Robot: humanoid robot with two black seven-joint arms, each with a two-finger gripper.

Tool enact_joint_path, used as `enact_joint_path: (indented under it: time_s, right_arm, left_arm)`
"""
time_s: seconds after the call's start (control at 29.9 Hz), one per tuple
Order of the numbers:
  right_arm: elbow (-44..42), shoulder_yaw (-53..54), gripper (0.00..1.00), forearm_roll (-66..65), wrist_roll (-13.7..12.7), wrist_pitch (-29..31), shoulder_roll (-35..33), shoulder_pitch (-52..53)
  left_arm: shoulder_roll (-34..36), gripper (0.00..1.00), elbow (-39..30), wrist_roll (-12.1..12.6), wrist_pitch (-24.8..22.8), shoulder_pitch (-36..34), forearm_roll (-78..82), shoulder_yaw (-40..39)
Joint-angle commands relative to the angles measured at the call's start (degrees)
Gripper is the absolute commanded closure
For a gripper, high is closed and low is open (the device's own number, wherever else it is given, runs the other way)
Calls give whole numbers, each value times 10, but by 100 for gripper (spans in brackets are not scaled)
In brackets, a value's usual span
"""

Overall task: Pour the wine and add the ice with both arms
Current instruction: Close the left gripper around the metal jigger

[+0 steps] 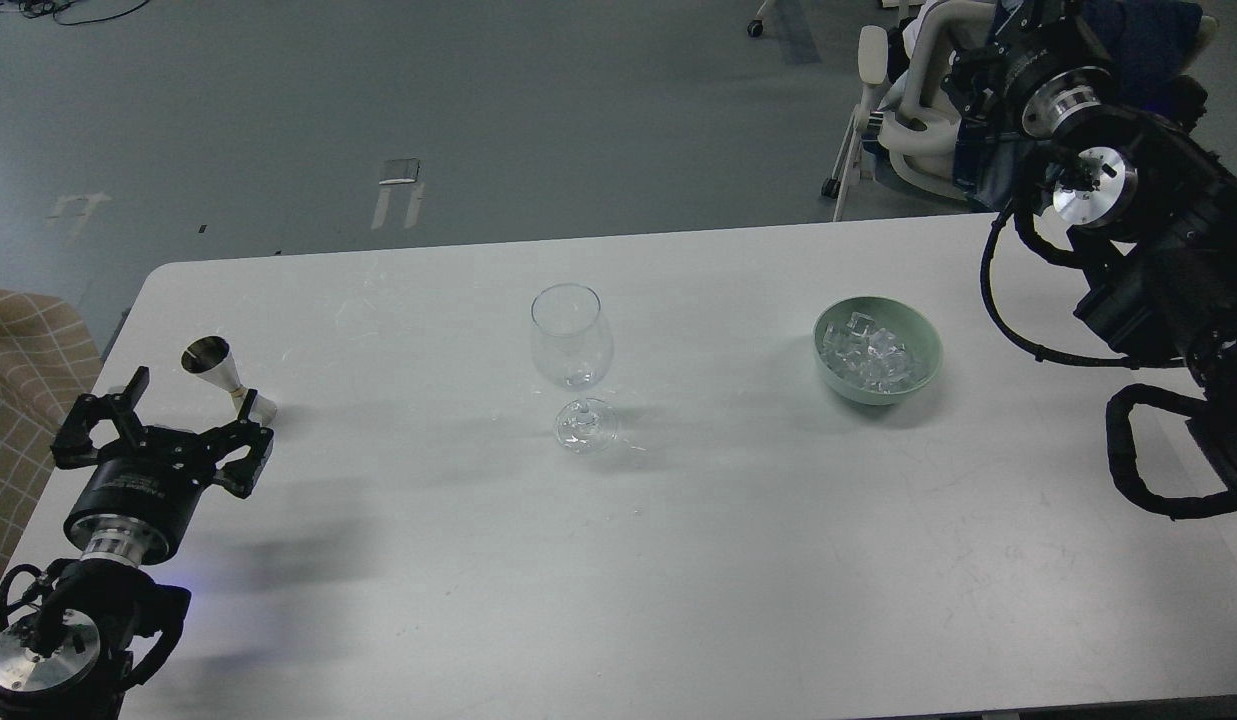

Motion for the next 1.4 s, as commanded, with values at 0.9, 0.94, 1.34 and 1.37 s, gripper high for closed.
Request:
enact_joint_path:
  time_s: [0.9,0.94,1.34,1.37]
  right_arm:
    - [0,-1,0,-1,-4,-37,-6,5]
    - [0,-1,0,-1,-4,-37,-6,6]
    - [0,-2,0,-2,-6,-37,-13,6]
    - [0,-2,0,-2,-6,-37,-15,6]
  left_arm:
    - [-30,43,334,8,-111,-178,-11,-8]
    - [-30,43,337,8,-111,-184,-14,-8]
    - [-28,43,420,21,-112,-259,-22,-6]
    - [-29,43,421,21,-112,-261,-22,-6]
